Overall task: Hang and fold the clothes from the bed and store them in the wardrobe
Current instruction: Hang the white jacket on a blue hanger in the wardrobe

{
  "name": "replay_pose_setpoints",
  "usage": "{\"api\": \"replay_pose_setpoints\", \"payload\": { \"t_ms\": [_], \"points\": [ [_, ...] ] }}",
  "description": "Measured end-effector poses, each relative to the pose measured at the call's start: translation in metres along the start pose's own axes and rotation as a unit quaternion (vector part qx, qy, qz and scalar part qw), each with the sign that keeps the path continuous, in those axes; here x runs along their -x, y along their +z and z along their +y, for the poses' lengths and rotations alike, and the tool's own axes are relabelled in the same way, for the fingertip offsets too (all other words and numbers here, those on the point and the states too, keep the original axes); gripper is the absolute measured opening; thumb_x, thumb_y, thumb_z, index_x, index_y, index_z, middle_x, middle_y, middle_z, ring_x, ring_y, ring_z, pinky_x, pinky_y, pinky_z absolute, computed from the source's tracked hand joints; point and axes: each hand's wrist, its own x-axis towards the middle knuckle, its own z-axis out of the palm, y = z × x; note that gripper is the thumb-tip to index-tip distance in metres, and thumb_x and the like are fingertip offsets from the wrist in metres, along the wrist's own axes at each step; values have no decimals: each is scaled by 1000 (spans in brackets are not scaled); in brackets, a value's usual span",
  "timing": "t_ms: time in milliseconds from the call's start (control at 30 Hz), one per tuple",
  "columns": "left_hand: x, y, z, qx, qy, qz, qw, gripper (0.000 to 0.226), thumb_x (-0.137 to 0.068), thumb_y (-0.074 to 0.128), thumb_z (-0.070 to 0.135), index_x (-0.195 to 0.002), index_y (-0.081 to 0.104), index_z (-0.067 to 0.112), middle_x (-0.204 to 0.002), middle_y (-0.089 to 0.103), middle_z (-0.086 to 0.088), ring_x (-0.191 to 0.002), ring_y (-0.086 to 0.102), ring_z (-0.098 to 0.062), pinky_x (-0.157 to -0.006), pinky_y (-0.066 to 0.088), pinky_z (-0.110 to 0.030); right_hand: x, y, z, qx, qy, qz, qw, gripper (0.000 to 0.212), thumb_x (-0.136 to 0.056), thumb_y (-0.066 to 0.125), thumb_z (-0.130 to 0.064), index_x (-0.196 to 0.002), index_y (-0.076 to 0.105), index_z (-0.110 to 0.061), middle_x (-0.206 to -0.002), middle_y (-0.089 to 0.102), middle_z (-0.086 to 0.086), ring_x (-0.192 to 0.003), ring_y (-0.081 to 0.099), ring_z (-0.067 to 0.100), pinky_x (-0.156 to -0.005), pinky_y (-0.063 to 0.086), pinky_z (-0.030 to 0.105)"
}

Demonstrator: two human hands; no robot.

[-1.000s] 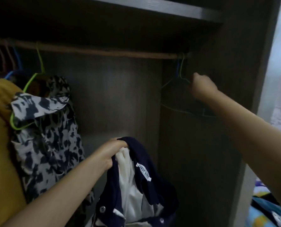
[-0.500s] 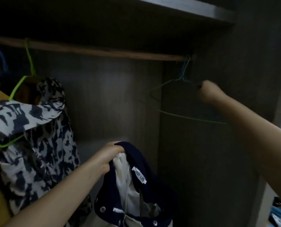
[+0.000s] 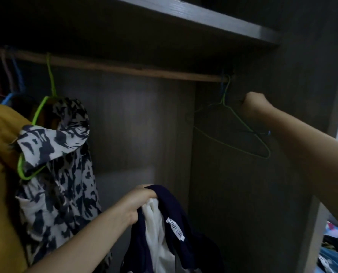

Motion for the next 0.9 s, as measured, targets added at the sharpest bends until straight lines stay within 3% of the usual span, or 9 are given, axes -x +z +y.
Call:
{"api": "replay_pose_setpoints", "payload": {
  "t_ms": [200, 300, 367, 433, 467, 567, 667, 800, 900],
  "points": [
    [6, 9, -3, -1, 0, -22, 1000, 54, -81, 43, -12, -38, 62, 15, -45, 55, -2, -38, 52, -10, -41, 40, -14, 54, 0, 10, -66, -16, 40, 997, 26, -91, 49, -2, -112, 64, 1, -111, 65, 23, -105, 60, 35, -80, 42, 32],
    [8, 7, -4, 5, -17, -2, 1000, 51, -84, 43, -10, -40, 55, 13, -40, 50, -1, -32, 48, -9, -37, 36, -12, 126, 43, 27, -196, -11, 96, 976, 10, -95, 51, -11, -98, 60, -11, -83, 63, 11, -77, 56, 25, -66, 32, 27],
    [8, 3, -7, 16, -35, 5, 999, 43, -86, 46, -5, -47, 46, 11, -36, 44, 0, -30, 43, -10, -36, 33, -12, 168, 69, 32, -381, 63, 7, 922, 7, -96, 54, -15, -102, 56, -17, -68, 57, -1, -57, 53, 12, -58, 40, 26],
    [7, 4, -6, 20, -68, -9, 997, 42, -88, 52, 3, -46, 50, 12, -39, 48, -1, -34, 47, -12, -41, 39, -16, 189, 82, 30, -582, 154, -96, 792, 14, -95, 56, -26, -105, 59, -17, -59, 50, -7, -43, 44, 3, -42, 35, 17],
    [8, 5, -7, 10, -81, -24, 996, 39, -88, 55, 6, -49, 55, 11, -43, 52, -2, -38, 51, -13, -44, 43, -18, 195, 84, 28, -624, 173, -112, 754, 19, -95, 55, -32, -103, 63, -17, -55, 43, -8, -39, 36, 1, -38, 26, 14],
    [7, 13, -7, -41, -95, -29, 994, 16, -90, 58, 11, -74, 62, 9, -59, 62, -6, -53, 59, -17, -53, 49, -23, 205, 72, 17, -668, 147, -70, 726, 32, -96, 52, -36, -81, 72, -16, -45, 24, -12, -34, 19, 0, -36, 12, 10],
    [7, 13, -7, -56, -114, -6, 992, 18, -92, 60, 22, -86, 63, 5, -72, 65, -10, -66, 61, -21, -62, 50, -28, 217, 40, 10, -769, 79, -41, 633, 32, -89, 53, -41, -76, 74, -20, -43, 20, -14, -32, 19, -1, -35, 15, 7],
    [6, 14, 3, -26, -135, -4, 990, 31, -91, 62, 29, -70, 64, 6, -60, 66, -9, -62, 62, -21, -65, 50, -29, 241, 22, -7, -830, -29, -31, 557, 26, -84, 56, -45, -81, 73, -25, -41, 30, -12, -33, 25, -3, -30, 23, 11],
    [11, 18, 29, -18, -99, -47, 994, 43, -91, 60, 24, -51, 68, 11, -52, 65, -7, -48, 63, -17, -54, 51, -25, 263, 55, -29, -816, -15, -3, 577, 21, -82, 59, -37, -77, 74, -24, -43, 30, -16, -34, 23, -2, -36, 20, 7]
  ]
}}
